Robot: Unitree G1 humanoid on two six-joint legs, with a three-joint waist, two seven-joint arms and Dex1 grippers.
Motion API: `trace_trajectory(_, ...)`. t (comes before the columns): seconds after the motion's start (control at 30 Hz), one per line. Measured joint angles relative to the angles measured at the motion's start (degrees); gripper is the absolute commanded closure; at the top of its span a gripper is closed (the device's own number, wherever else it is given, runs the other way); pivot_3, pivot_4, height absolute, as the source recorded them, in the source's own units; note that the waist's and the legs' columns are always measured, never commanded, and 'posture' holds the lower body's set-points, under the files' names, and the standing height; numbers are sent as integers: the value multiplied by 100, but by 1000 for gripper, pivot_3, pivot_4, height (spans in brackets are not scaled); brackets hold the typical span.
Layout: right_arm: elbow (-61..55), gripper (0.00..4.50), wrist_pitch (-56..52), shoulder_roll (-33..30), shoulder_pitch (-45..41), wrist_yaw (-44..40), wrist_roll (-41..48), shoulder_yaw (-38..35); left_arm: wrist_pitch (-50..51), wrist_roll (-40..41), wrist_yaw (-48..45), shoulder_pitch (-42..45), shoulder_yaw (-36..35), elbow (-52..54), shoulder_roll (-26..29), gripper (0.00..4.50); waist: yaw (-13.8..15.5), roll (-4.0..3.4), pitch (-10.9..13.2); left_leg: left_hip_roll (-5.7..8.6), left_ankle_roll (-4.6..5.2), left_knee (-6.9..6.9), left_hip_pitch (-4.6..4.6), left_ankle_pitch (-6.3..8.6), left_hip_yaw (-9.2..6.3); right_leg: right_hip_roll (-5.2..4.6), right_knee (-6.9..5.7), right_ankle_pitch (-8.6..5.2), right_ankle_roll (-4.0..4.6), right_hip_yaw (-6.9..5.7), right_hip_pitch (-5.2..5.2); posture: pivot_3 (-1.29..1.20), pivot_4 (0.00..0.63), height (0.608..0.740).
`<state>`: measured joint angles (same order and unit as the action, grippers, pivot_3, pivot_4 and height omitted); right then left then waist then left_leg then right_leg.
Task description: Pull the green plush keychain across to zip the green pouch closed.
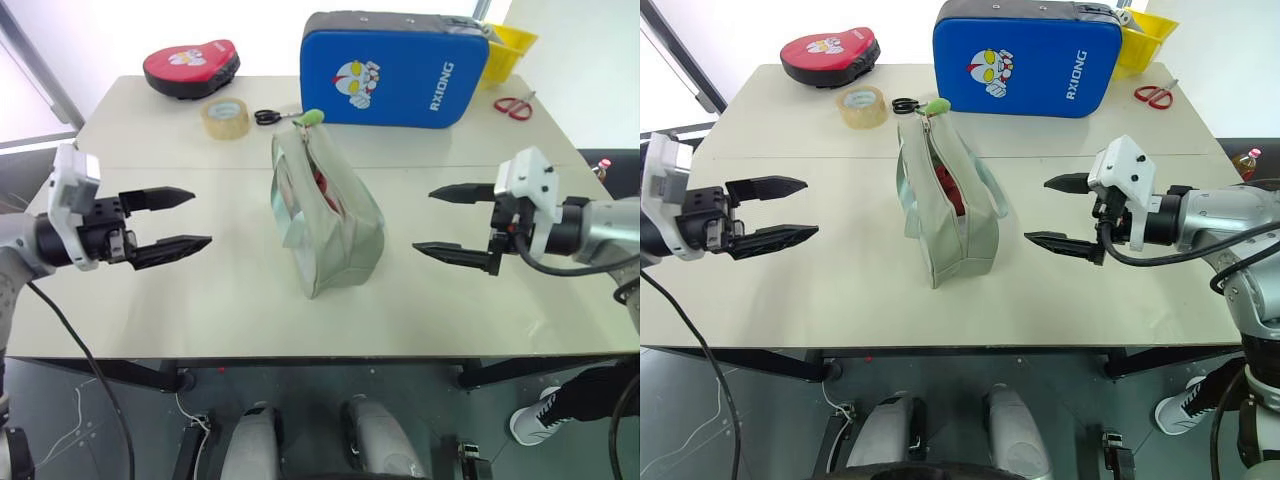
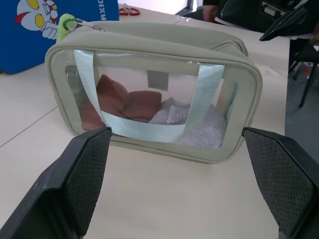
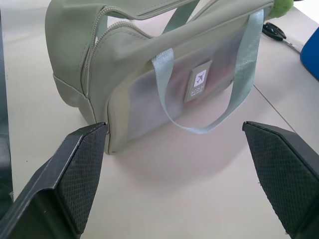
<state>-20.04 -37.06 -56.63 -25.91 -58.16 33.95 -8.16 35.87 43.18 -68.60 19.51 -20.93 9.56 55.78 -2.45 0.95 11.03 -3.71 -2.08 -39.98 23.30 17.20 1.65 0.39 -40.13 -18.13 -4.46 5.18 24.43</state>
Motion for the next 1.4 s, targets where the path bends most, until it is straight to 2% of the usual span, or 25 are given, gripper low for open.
trace_trajectory(0.23, -4, 0, -238, 69, -134, 141, 245, -72, 26, 129, -19, 189, 0, -156, -36, 37, -10, -1, 0, 0, 0, 0, 0, 0, 0, 0, 0, 0, 0, 0, 0, 0, 150, 737)
trace_trajectory(0.3, 3, 0, -512, 159, -468, 279, 450, -101, 24, 132, -28, 288, -4, -225, -39, 37, -21, -2, 1, -1, 0, 0, -1, 0, 0, 2, -2, 0, 1, 1, 3, 0, 150, 737)
trace_trajectory(0.4, 31, 0, -1286, 448, -1628, 699, 854, 13, 6, 132, -61, 415, 0, -309, -56, 37, -40, -6, 3, -4, 0, 1, -4, 0, -1, 2, -7, 0, 1, 5, 8, 0, 150, 737)
trace_trajectory(0.43, 109, 0, -1728, 678, -2194, 946, 958, 184, 2, 131, -67, 486, 13, -359, -104, 37, -51, -6, 3, -5, 0, 2, -4, 0, -2, 2, -8, 0, 1, 5, 9, 0, 150, 737)
trace_trajectory(0.57, 561, 0, -3058, 1658, -3515, 1668, 997, 1079, -36, 121, -101, 614, 167, -445, -198, 37, -62, -5, 2, -6, -1, 4, 6, 0, -1, 1, -9, 0, 3, 3, 19, 0, 150, 737)
trace_trajectory(0.7, 1406, 0, -4092, 2820, -4455, 2308, 864, 1628, -72, 101, -118, 613, 236, -517, -271, 37, -79, -5, 2, -6, -3, 6, 29, -1, -2, -5, -14, 0, 2, 5, 50, 0, 150, 737)
trace_trajectory(0.83, 1953, 0, -4614, 3394, -4923, 2723, 553, 1922, -137, 92, -117, 591, 231, -509, -279, 37, -48, 1, -2, -4, -3, 8, 36, -1, -3, -15, -8, 1, 2, -2, 52, 0, 150, 737)
trace_trajectory(0.93, 2238, 0, -4766, 3577, -4961, 2892, 304, 2161, -141, 93, -113, 539, 215, -490, -278, 37, -39, 3, -3, -2, -3, 6, 39, -1, -1, -16, -5, 1, 1, -1, 52, 0, 150, 737)
trace_trajectory(0.97, 2320, 526, -4777, 3591, -4961, 2922, 214, 2224, -141, 93, -107, 507, 207, -481, -278, 0, -35, 3, -3, -1, -3, 5, 40, -1, -1, -15, -5, 1, 1, -2, 53, 0, 150, 737)
trace_trajectory(1.03, 2377, 1296, -4780, 3597, -4962, 2935, 114, 2250, -141, 93, -99, 466, 198, -461, -277, 0, -34, 3, -3, -1, -3, 6, 40, -1, -1, -12, -5, 1, 1, -2, 53, 0, 150, 737)
trace_trajectory(1.23, 2379, 4392, -4601, 3566, -5052, 2775, -132, 2394, -144, 92, -19, 337, 174, -301, -274, 0, -71, 3, -3, -3, -2, 9, 40, -1, -4, -9, -6, 1, 1, -3, 55, 0, 150, 737)
trace_trajectory(1.33, 2446, 4462, -4442, 3483, -5130, 2575, -238, 2516, -155, 88, 0, 319, 169, -263, -271, 0, -128, 3, -3, -3, -2, 9, 40, -1, -5, -10, -6, 1, 1, -3, 56, 0, 150, 737)
trace_trajectory(1.4, 2446, 4462, -4015, 3163, -5224, 2180, -366, 2769, -174, 69, 2, 319, 170, -257, -271, 0, -148, 1, -2, -2, -2, 10, 41, -1, -5, -10, -6, 1, 1, -4, 56, 0, 150, 737)
